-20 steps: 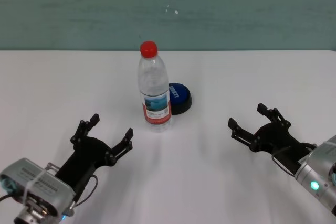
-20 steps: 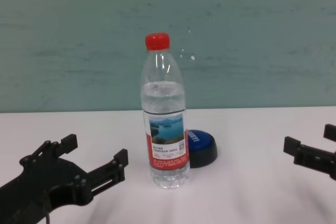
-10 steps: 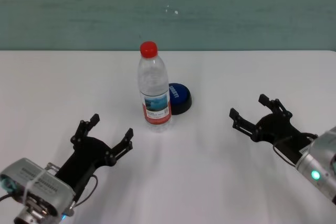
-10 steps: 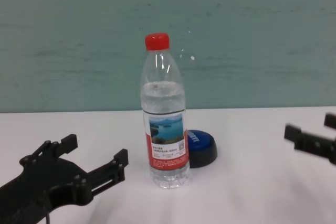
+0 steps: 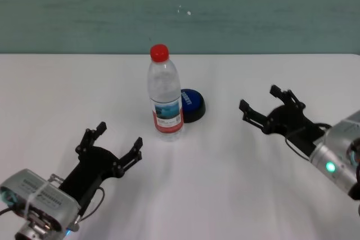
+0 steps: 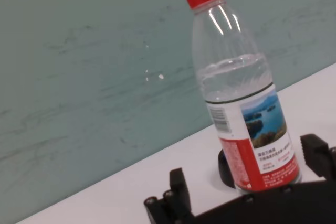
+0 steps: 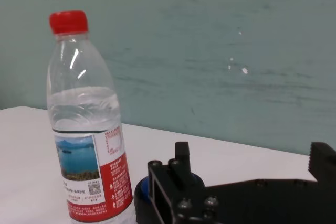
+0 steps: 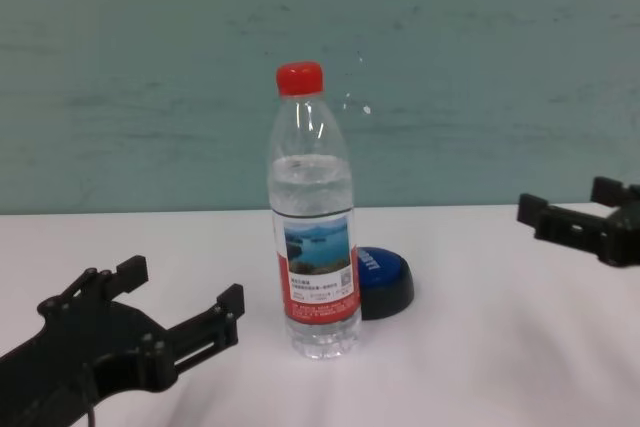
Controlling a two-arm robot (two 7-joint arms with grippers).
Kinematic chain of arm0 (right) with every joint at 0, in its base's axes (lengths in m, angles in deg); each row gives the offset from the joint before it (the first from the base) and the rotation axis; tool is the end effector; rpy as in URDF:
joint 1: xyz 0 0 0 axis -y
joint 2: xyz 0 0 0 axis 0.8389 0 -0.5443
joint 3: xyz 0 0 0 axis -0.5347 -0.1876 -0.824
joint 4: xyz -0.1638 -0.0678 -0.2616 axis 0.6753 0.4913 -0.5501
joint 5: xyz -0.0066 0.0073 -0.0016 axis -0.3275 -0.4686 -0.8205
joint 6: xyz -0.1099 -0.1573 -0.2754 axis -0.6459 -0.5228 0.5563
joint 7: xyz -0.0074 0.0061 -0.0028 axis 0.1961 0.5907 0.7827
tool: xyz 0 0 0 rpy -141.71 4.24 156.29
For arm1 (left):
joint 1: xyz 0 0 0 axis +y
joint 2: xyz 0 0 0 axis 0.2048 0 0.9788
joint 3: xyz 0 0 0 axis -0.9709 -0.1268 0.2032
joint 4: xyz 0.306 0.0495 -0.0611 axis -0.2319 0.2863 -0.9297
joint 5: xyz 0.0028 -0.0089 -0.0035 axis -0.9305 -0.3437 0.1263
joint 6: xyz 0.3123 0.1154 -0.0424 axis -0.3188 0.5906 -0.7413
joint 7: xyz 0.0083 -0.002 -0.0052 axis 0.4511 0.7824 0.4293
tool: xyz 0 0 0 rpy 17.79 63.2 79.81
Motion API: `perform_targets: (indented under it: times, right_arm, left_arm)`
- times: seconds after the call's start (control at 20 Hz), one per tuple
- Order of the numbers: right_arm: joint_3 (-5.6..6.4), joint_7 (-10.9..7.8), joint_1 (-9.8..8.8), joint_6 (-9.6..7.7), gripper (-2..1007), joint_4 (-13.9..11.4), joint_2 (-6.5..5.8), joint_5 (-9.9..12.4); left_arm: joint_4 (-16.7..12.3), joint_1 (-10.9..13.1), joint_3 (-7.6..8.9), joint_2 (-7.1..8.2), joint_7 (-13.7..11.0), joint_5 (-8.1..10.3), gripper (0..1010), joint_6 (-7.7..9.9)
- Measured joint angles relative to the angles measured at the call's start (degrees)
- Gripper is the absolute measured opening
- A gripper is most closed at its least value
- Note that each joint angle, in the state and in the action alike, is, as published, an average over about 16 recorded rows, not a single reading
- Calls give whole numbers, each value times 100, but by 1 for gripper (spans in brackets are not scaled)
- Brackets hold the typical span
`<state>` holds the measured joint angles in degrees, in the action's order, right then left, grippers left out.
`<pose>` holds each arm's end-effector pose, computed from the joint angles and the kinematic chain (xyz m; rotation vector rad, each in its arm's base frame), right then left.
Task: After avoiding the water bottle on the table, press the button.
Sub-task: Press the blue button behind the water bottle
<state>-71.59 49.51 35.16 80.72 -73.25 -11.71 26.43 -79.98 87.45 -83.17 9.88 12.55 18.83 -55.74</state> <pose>0.3600 -0.0510 -0.2959 0.0443 -0.0114 -1.0004 0.2956 0.0307 -0.3594 0.1332 -0.3167 1.0721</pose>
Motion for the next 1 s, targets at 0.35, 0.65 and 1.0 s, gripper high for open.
perform_targets:
  times: [0.35, 0.65, 1.0]
  right_arm:
    - [-167, -79, 463, -85, 1004, 325, 37, 5]
    - [-298, -143, 861, -126, 1004, 697, 81, 0]
    - [-420, -197, 1227, -125, 1004, 1120, 143, -33]
  left_arm:
    - [0, 0, 0, 0, 0, 0, 1000, 0]
    - [0, 0, 0, 0, 0, 0, 1000, 0]
    - [0, 0, 0, 0, 0, 0, 1000, 0]
